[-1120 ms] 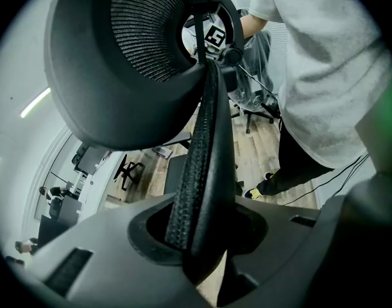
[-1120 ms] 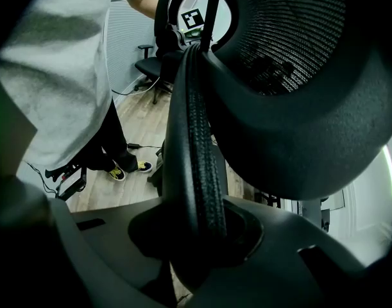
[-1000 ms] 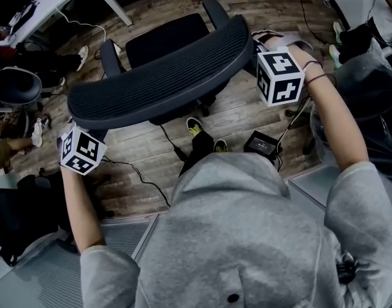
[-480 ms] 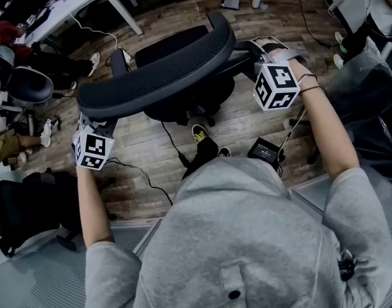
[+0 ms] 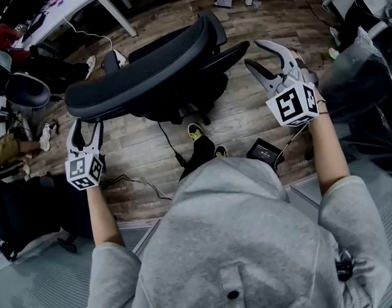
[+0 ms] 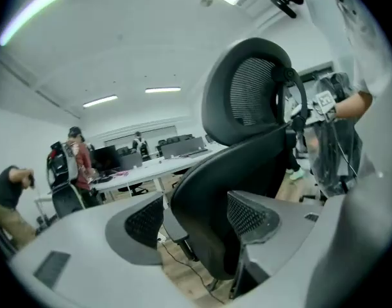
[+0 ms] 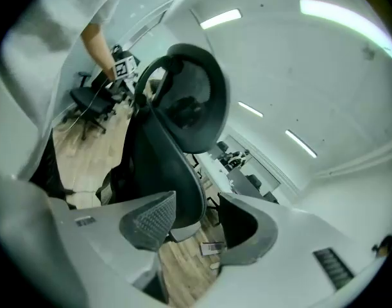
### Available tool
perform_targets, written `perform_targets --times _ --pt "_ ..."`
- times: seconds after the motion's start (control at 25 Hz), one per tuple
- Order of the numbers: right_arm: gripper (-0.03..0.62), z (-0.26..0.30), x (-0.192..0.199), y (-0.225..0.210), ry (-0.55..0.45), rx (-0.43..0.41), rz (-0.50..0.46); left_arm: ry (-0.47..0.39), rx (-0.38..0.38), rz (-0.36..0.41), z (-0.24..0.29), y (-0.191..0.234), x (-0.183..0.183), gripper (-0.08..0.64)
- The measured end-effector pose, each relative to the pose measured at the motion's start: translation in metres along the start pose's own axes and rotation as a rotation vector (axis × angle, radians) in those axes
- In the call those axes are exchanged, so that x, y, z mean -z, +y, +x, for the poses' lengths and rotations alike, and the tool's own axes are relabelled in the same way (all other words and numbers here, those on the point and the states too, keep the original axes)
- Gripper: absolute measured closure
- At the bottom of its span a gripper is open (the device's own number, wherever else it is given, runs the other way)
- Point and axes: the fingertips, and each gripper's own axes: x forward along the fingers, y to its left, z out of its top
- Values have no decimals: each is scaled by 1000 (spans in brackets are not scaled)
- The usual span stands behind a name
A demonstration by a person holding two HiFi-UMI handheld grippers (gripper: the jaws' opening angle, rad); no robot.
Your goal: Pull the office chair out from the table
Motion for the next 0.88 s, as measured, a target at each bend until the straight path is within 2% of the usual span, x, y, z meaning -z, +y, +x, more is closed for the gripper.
perform_targets --times 0.12,0.16,0.2,0.28,0.36,0.44,0.6,0.72,0.88 --pt "382 -29 -5 6 -57 56 229 -45 -70 -90 -25 -16 11 249" --pt "437 -36 -10 11 -85 64 315 -65 -76 -99 -33 -29 8 253" --pt "514 -41 -15 18 -112 65 397 -88 -81 -109 -39 -44 3 298" --pt "541 -48 -29 33 -158 38 537 -132 -93 -147 -45 -73 -12 536" --pt "546 -52 -43 46 -198 8 657 -152 -95 -186 -45 -104 -29 545" --pt "549 -56 -54 51 -225 10 745 -156 -94 -189 -44 -133 -46 546" --pt "551 -59 -60 52 -231 32 824 -174 -50 -185 -41 -174 -71 548" --pt "551 -61 -59 56 -229 29 835 -191 -13 -184 -40 -190 -79 548" --pt "551 -64 -65 61 -226 24 824 -185 -15 -176 -47 -190 -80 548"
